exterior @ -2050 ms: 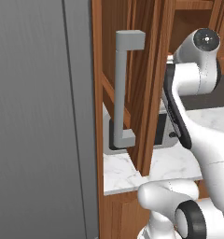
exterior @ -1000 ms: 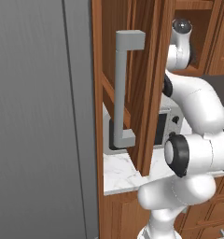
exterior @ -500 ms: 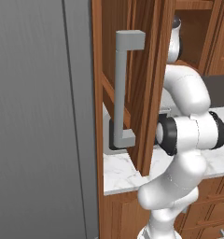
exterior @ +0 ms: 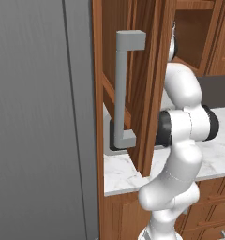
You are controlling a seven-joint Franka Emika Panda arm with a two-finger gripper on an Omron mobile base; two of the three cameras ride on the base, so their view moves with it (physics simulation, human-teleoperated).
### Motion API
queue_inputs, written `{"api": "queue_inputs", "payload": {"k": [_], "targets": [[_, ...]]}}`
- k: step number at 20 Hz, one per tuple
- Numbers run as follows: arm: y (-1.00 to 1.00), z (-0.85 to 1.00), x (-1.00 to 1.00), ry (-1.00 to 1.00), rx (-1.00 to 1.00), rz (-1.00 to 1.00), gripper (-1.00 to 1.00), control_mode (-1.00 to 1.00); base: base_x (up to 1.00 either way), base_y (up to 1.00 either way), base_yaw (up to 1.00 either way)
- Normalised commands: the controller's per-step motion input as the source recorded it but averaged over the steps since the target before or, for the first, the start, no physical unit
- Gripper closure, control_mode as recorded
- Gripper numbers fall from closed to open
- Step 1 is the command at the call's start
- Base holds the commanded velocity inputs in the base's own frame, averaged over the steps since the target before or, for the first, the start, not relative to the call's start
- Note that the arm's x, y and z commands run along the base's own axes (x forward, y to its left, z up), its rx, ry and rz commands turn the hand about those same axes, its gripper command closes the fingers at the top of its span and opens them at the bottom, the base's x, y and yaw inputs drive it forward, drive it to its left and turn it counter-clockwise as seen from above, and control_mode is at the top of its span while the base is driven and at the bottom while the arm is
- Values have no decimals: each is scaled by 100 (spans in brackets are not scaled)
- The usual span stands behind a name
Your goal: Pick the onions from the cabinet and place them in one bowl. Pick the mango from the sink and place it in the other bowl.
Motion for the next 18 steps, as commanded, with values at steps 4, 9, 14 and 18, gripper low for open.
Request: {"api": "queue_inputs", "payload": {"k": [4, 9, 14, 18], "targets": [[-15, -11, 38, 0, -3, 0, -100, -100, 0, 0, 0], [-12, -15, 15, 1, -1, 0, -100, -100, 0, 0, 0], [1, -20, 0, 7, 0, -3, 100, -100, 0, 0, 0], [0, -21, 0, 0, 3, -4, 100, -100, 0, 0, 0]]}}
